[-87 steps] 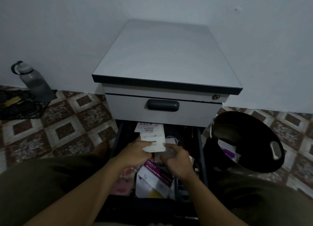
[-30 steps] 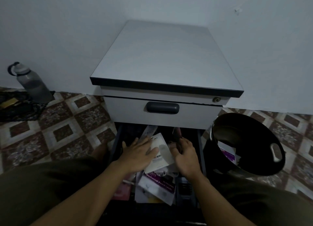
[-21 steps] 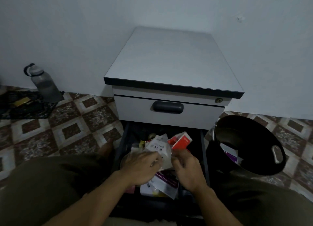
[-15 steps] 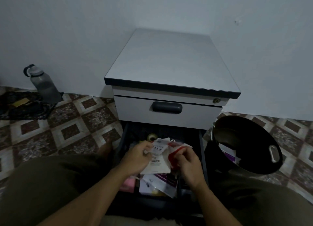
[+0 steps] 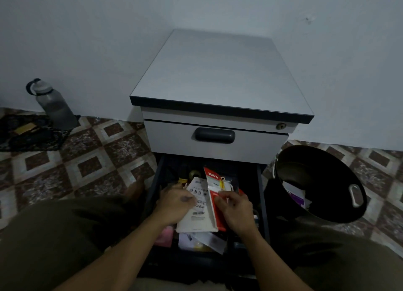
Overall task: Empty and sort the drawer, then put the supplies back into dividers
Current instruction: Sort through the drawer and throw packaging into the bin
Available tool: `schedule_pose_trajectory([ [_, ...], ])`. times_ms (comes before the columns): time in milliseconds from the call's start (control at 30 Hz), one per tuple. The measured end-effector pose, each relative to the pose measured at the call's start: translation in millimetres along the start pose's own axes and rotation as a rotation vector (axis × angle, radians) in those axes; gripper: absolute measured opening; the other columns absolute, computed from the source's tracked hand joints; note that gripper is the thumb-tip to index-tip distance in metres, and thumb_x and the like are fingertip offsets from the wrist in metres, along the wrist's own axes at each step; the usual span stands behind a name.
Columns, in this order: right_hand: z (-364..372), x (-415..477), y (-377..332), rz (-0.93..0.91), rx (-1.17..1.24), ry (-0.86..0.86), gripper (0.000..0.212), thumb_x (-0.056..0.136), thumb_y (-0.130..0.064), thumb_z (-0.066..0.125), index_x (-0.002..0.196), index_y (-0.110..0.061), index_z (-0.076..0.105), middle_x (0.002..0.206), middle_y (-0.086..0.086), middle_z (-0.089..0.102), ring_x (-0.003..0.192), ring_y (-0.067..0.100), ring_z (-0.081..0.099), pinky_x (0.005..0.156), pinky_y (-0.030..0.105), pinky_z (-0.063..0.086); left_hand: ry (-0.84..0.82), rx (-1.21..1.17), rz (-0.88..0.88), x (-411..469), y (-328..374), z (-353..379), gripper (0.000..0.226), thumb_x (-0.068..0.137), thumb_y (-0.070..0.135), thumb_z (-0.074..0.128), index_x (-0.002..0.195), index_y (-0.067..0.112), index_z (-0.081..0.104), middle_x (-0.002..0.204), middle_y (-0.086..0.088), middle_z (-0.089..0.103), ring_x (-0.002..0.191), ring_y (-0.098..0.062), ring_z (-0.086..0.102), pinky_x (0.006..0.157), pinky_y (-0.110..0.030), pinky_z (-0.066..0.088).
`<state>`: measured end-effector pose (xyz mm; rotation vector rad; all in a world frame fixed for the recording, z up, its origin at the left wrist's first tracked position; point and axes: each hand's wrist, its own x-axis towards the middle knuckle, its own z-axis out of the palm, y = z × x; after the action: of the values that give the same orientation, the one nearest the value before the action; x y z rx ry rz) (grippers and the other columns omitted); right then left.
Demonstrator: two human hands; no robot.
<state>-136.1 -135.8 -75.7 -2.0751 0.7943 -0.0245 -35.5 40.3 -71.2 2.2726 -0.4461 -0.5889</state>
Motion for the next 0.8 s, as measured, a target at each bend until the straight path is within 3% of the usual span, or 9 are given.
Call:
schedule_pose_trajectory([
  [67,0,-2,-4,0.020,-0.088,-0.007,0.021,0.079,-0.056,0.069,0.095,-0.043,0.066,0.129,-0.001,0.051,0.128,0.028,0.040,0.109,0.042,0.034,0.022,0.035,-0.034,-2,1,0,0.019,0.085,0.043,0.066,0.068,0.052,0.068,0.101,0.019,0.064,0.103,-0.009,0.057,0.097,-0.042,0.047],
  [167,-5,-11,-14,0.068,-0.122,-0.033,0.024,0.076,-0.050,0.074,0.093,-0.046,0.057,0.140,-0.003,0.046,0.135,0.031,0.028,0.111,0.045,0.029,0.116,0.236,-0.109,-6,4,0,0.007,0.088,0.039,0.066,0.094,0.044,0.066,0.122,0.019,0.057,0.119,-0.016,0.035,0.098,-0.038,0.025],
  [300,-4,-11,-18,0.142,-0.047,-0.018,0.054,0.070,-0.045,0.081,0.114,-0.036,0.051,0.143,0.004,0.041,0.134,0.032,0.033,0.108,0.054,0.038,0.067,0.236,-0.136,-14,10,-1,0.037,0.088,0.041,0.066,0.124,0.038,0.058,0.129,0.007,0.057,0.126,-0.021,0.040,0.106,-0.039,0.033],
  [433,-4,-11,-15,0.153,0.107,-0.027,0.064,0.070,-0.032,0.086,0.121,-0.033,0.048,0.133,0.002,0.038,0.122,0.031,0.049,0.097,0.052,0.051,0.013,0.101,-0.189,-13,9,-1,0.040,0.079,0.042,0.072,0.116,0.046,0.059,0.122,0.003,0.060,0.112,-0.017,0.054,0.094,-0.037,0.052],
  [500,-4,-12,-15,0.151,0.198,-0.060,0.064,0.071,-0.027,0.086,0.120,-0.035,0.046,0.131,0.001,0.038,0.113,0.030,0.057,0.090,0.050,0.057,-0.005,0.020,-0.218,-13,9,-1,0.038,0.069,0.044,0.075,0.102,0.054,0.059,0.119,0.006,0.063,0.106,-0.015,0.060,0.090,-0.037,0.056],
  [600,-1,-13,-14,0.149,0.276,-0.093,0.068,0.071,-0.025,0.086,0.123,-0.037,0.044,0.129,0.005,0.053,0.100,0.026,0.066,0.083,0.048,0.060,0.003,-0.034,-0.247,-12,8,1,0.033,0.059,0.050,0.073,0.082,0.064,0.054,0.113,0.012,0.065,0.105,-0.016,0.062,0.090,-0.042,0.055],
  [667,-1,-15,-13,0.146,0.325,-0.111,0.065,0.074,-0.021,0.084,0.124,-0.034,0.044,0.121,0.003,0.060,0.095,0.024,0.069,0.083,0.048,0.060,0.001,-0.050,-0.235,-16,13,-1,0.032,0.062,0.046,0.074,0.082,0.061,0.056,0.109,0.016,0.066,0.104,-0.015,0.063,0.093,-0.044,0.053],
  [800,-5,-17,-14,0.155,0.456,-0.164,0.061,0.078,-0.013,0.080,0.122,-0.035,0.045,0.114,0.001,0.064,0.093,0.023,0.071,0.082,0.045,0.060,-0.071,-0.189,-0.240,-18,16,-2,0.037,0.063,0.036,0.078,0.095,0.050,0.063,0.100,0.013,0.074,0.079,-0.009,0.074,0.075,-0.040,0.062],
])
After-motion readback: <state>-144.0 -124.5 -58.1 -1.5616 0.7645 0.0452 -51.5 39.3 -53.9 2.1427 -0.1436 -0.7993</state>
